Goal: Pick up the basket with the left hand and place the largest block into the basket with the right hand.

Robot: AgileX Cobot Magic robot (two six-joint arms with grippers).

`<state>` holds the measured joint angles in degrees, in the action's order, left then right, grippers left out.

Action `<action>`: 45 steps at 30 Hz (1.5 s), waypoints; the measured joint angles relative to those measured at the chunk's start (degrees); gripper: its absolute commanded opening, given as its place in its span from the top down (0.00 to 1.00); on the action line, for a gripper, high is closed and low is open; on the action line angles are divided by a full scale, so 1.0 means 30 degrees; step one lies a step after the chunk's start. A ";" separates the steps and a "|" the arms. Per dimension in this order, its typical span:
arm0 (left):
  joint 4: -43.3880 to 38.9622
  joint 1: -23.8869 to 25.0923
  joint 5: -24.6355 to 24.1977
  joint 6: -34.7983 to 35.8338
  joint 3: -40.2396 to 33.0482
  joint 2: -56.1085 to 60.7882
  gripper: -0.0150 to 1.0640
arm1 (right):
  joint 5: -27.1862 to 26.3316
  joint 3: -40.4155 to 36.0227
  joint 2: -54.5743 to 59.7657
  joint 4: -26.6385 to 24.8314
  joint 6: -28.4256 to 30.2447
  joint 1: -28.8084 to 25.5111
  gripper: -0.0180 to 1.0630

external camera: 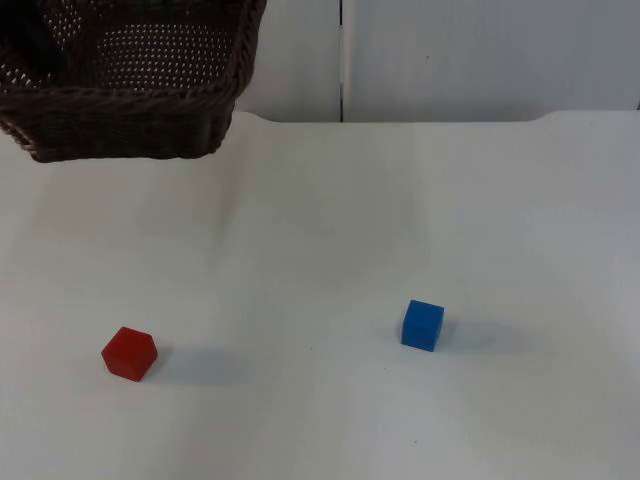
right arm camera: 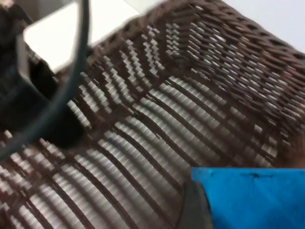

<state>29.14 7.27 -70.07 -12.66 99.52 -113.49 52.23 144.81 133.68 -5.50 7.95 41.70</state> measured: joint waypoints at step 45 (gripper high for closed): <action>-0.0039 0.0000 0.0000 -0.0122 0.0000 -0.0032 0.99 | -0.1075 0.0068 0.0213 -0.2279 0.2877 -0.0075 0.29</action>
<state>29.02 7.27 -70.07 -13.02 99.52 -113.59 49.01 145.02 134.32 -12.34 16.58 41.47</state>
